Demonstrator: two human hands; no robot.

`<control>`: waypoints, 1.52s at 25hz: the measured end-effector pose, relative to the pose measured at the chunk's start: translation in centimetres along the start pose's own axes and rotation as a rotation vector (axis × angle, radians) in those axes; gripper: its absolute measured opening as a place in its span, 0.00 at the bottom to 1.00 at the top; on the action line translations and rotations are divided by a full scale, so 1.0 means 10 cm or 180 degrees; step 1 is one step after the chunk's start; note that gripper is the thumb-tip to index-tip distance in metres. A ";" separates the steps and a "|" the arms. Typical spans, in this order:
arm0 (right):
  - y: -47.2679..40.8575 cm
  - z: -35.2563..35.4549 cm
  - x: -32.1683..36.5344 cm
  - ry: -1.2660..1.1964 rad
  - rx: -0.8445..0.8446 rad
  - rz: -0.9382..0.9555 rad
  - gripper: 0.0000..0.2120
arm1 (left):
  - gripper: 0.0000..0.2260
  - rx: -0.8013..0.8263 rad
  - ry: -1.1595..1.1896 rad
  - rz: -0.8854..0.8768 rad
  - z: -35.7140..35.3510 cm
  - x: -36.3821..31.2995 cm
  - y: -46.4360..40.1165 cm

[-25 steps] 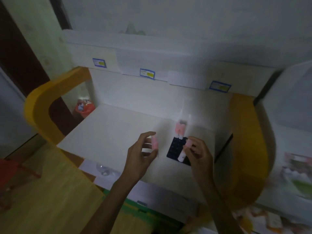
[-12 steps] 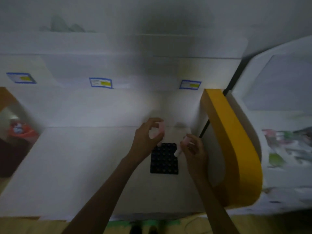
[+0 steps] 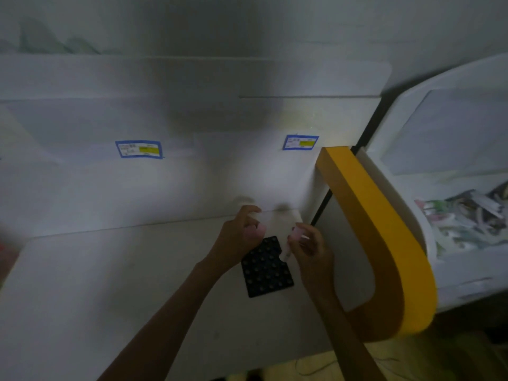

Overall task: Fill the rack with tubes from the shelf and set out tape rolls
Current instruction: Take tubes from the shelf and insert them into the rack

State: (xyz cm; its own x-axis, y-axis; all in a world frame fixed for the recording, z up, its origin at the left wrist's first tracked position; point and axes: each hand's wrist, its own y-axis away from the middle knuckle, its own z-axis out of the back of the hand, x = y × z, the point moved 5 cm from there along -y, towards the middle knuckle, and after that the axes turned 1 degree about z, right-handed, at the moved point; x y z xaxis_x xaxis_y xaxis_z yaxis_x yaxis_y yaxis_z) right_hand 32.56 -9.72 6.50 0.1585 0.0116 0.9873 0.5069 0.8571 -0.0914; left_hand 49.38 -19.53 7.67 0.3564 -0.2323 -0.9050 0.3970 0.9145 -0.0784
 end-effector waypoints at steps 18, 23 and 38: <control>-0.15 -0.14 -0.08 0.0096 0.0231 0.0120 0.14 | 0.27 -0.0081 -0.0602 0.0230 -0.01 0.22 -0.07; -0.23 -0.30 -0.04 0.0251 0.0444 0.0277 0.12 | 0.36 0.0132 -0.0814 0.0065 0.06 0.21 0.05; -0.36 -0.52 -0.13 0.0632 0.1032 0.0450 0.09 | 0.35 -0.0265 -0.1644 -0.0163 0.41 0.08 0.56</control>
State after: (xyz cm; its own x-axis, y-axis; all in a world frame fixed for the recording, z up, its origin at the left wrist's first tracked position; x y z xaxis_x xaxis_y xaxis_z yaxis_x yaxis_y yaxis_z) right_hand 34.91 -15.45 4.84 0.3844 0.0685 0.9206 0.1799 0.9726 -0.1475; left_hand 55.34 -15.98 8.19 0.7173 -0.3912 -0.5766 0.3637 0.9160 -0.1690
